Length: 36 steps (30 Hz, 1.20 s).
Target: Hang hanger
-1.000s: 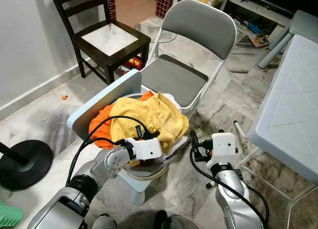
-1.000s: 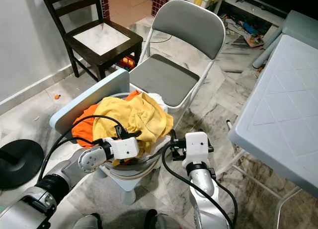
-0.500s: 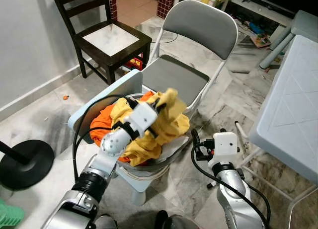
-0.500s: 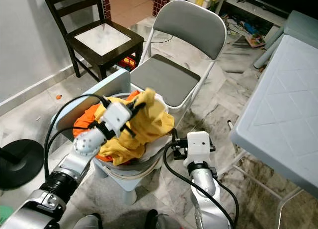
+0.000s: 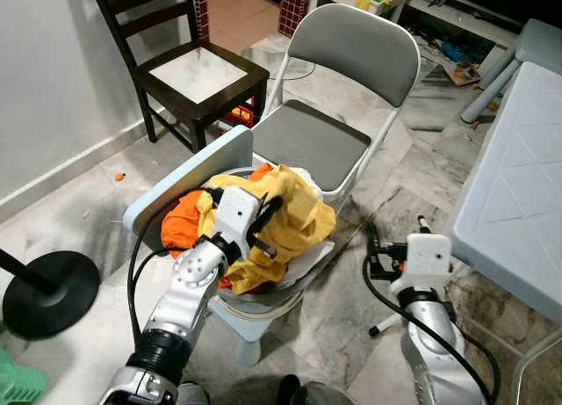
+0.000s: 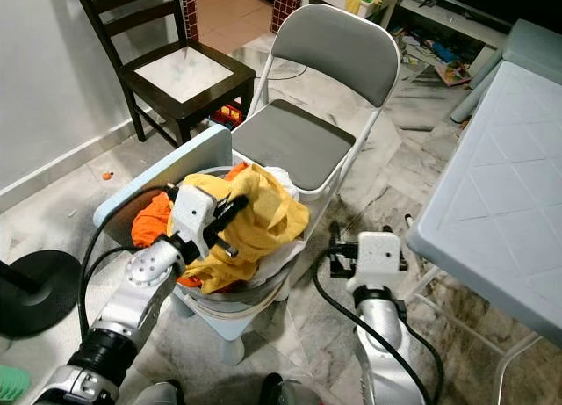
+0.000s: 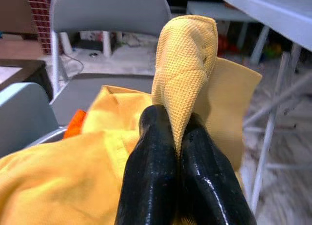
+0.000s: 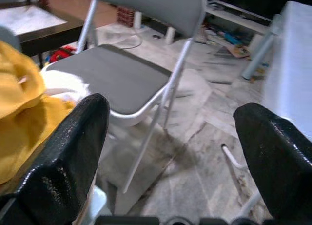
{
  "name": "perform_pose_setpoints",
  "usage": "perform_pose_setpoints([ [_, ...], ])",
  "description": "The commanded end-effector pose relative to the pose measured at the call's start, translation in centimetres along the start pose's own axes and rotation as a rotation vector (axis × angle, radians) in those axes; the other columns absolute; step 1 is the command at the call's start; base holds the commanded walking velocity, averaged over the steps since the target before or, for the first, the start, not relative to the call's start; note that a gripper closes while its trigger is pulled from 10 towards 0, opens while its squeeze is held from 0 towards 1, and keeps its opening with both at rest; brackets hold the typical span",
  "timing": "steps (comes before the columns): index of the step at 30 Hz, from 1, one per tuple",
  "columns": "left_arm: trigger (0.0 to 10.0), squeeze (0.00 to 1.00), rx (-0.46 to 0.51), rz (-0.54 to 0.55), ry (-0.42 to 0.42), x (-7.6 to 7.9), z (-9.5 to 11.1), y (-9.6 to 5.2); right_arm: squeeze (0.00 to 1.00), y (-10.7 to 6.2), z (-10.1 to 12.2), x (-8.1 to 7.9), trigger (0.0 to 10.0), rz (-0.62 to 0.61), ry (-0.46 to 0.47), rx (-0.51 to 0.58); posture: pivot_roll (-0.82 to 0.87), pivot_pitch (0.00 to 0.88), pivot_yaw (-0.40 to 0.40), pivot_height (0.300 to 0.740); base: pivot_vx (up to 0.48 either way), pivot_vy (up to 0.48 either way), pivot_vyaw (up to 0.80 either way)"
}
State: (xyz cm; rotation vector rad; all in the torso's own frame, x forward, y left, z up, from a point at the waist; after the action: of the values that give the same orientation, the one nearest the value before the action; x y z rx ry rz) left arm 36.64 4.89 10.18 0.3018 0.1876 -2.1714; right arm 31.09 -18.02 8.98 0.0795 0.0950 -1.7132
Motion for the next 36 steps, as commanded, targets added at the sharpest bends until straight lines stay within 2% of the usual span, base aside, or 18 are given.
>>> perform_pose_setpoints([
  [1, 1.1, 0.0, 0.001, -0.025, 0.014, 1.0, 0.3, 0.2, 0.0, -0.4, 0.4, 1.5, 10.0, -0.057, 0.013, 0.021, 0.14, 0.092, -0.106, 0.74, 0.0, 0.0, 0.0],
  [2, 3.6, 0.0, 0.002, -0.038, 0.02, 1.2, 0.4, 0.3, 0.0, -0.6, 0.3, 1.9, 10.0, -0.072, 0.021, 0.02, 0.14, 0.086, -0.096, 0.74, 0.0, 0.0, 0.0],
  [3, 4.9, 0.0, -0.007, -0.056, 0.04, 1.5, 0.4, 0.3, 0.0, -0.9, 0.1, 2.6, 10.0, -0.105, 0.036, 0.021, 0.14, 0.083, -0.089, 0.74, 0.0, 0.0, 0.0],
  [4, 4.9, 0.0, -0.01, -0.06, 0.045, 1.5, 0.3, 0.3, 0.0, -1.0, 0.1, 2.8, 10.0, -0.116, 0.042, 0.022, 0.14, 0.081, -0.082, 0.74, 0.0, 0.0, 0.0],
  [5, 9.4, 0.0, -0.018, -0.062, 0.048, 1.4, 0.2, 0.4, 0.0, -1.1, -0.1, 3.1, 10.0, -0.136, 0.061, 0.023, 0.14, 0.075, -0.066, 0.74, 0.0, 0.0, 0.0],
  [7, 9.4, 0.0, -0.034, -0.07, 0.06, 1.2, -0.1, 0.6, 0.0, -1.3, -0.4, 3.7, 10.0, -0.176, 0.095, 0.026, 0.13, 0.068, -0.053, 0.74, 0.0, 0.0, 0.0],
  [8, 10.0, 0.0, -0.044, -0.074, 0.06, 1.2, -0.4, 0.7, 0.0, -1.3, -0.5, 3.8, 10.0, -0.184, 0.101, 0.026, 0.13, 0.054, -0.04, 0.74, 0.0, 0.0, 0.0],
  [11, 10.0, 0.0, -0.066, -0.086, 0.058, 1.3, -0.7, 1.1, 0.0, -1.3, -0.7, 4.1, 10.0, -0.207, 0.118, 0.028, 0.12, 0.036, -0.029, 0.74, 0.0, 0.0, 0.0],
  [14, 10.0, 0.0, -0.058, -0.088, 0.062, 1.6, -0.1, 1.9, 0.0, -1.4, -0.6, 4.5, 10.0, -0.23, 0.124, 0.037, 0.11, 0.001, -0.017, 0.74, 0.0, 0.0, 0.0],
  [20, 10.0, 0.0, -0.033, -0.066, 0.071, 1.6, 1.1, 3.5, 0.0, -1.2, -0.3, 5.3, 10.0, -0.241, 0.122, 0.052, 0.1, 0.0, -0.023, 0.74, 0.0, 0.0, 0.0],
  [24, 10.0, 0.0, -0.038, -0.062, 0.057, 1.8, 0.5, 3.3, 0.0, -1.2, -0.4, 5.2, 10.0, -0.231, 0.114, 0.045, 0.09, 0.0, -0.042, 0.74, 0.0, 0.0, 0.0],
  [30, 10.0, 0.0, -0.028, -0.098, 0.004, 2.9, 0.0, 2.8, 0.0, -1.3, -0.4, 4.9, 10.0, -0.209, 0.103, 0.034, 0.09, 0.0, -0.065, 0.74, 0.0, 0.0, -0.65],
  [36, 10.0, 0.0, -0.014, -0.123, -0.033, 3.8, -0.1, 2.7, 0.0, -1.2, -0.5, 4.9, 10.0, -0.194, 0.091, 0.026, 0.1, 0.013, -0.081, 0.74, 0.0, 0.0, 0.0],
])
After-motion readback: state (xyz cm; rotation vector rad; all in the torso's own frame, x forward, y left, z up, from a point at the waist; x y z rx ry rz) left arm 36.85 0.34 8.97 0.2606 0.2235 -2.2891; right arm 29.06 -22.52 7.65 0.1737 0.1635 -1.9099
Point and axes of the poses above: a point about 5 cm out from each wrist's last joint towards the gripper, its own y axis pointing out of the wrist towards the gripper, its own z axis along the axis of the wrist's last joint, x = y × z, the point moved 6 cm from there along y, pointing out of the wrist towards the gripper, and after that the axes turned 8 degrees about y, right-handed, at the moved point
